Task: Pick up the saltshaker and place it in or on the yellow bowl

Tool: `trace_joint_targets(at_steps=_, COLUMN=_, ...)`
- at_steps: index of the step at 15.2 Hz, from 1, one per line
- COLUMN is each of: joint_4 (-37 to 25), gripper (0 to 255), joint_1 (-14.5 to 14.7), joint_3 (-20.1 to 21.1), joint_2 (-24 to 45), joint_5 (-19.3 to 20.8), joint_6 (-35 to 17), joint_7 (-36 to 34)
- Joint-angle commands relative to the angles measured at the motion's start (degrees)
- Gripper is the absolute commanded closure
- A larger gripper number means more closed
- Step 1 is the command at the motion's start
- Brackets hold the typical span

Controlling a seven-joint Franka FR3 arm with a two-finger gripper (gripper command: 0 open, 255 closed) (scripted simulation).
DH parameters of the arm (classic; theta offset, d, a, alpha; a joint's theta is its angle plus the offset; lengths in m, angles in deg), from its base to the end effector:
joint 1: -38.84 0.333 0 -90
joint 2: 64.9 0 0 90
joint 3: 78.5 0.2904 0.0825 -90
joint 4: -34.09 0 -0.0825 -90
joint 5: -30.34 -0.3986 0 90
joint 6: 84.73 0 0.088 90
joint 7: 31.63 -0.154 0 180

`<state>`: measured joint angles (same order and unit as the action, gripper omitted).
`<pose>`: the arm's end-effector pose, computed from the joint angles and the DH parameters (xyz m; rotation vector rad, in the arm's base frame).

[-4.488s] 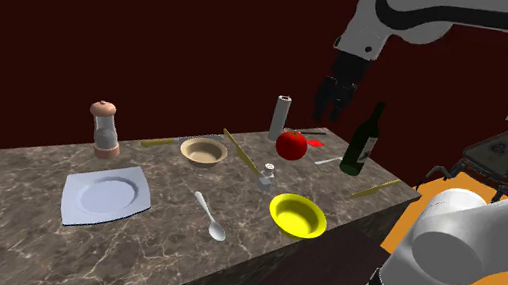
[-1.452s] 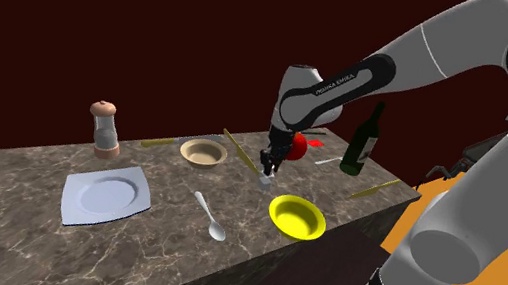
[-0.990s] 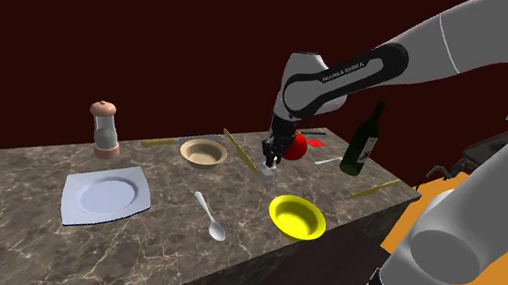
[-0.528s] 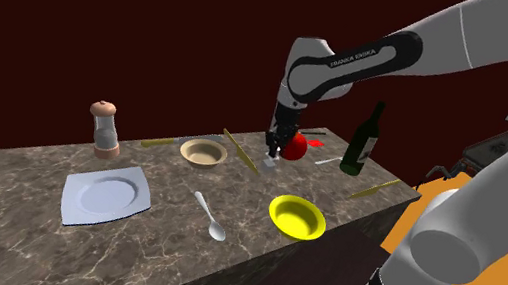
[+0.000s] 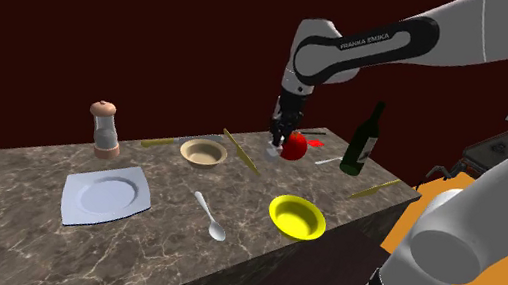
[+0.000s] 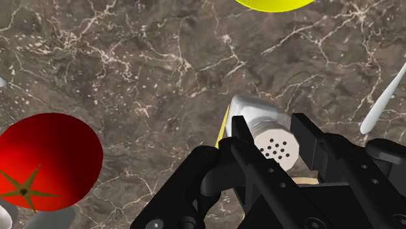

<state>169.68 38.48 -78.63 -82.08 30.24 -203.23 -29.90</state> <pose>0.4711 -0.0038 0.3639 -3.1392 -0.0328 -0.0025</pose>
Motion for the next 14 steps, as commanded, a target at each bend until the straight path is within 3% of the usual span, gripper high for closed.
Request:
trace_joint_targets(at_steps=1, joint_4=-0.8, gripper=255, joint_1=0.0, joint_3=0.0, joint_2=-0.1, joint_5=0.0, joint_6=0.9, joint_7=-0.1)
trace_joint_targets(at_steps=9, joint_4=11.7, gripper=255, joint_1=1.5, joint_3=2.0, joint_2=-19.9, joint_5=-1.2, joint_6=8.2, joint_7=-2.7)
trace_joint_targets(at_steps=14, joint_4=17.8, gripper=255, joint_1=3.2, joint_3=3.7, joint_2=-34.8, joint_5=-2.9, joint_6=17.0, joint_7=-5.0)
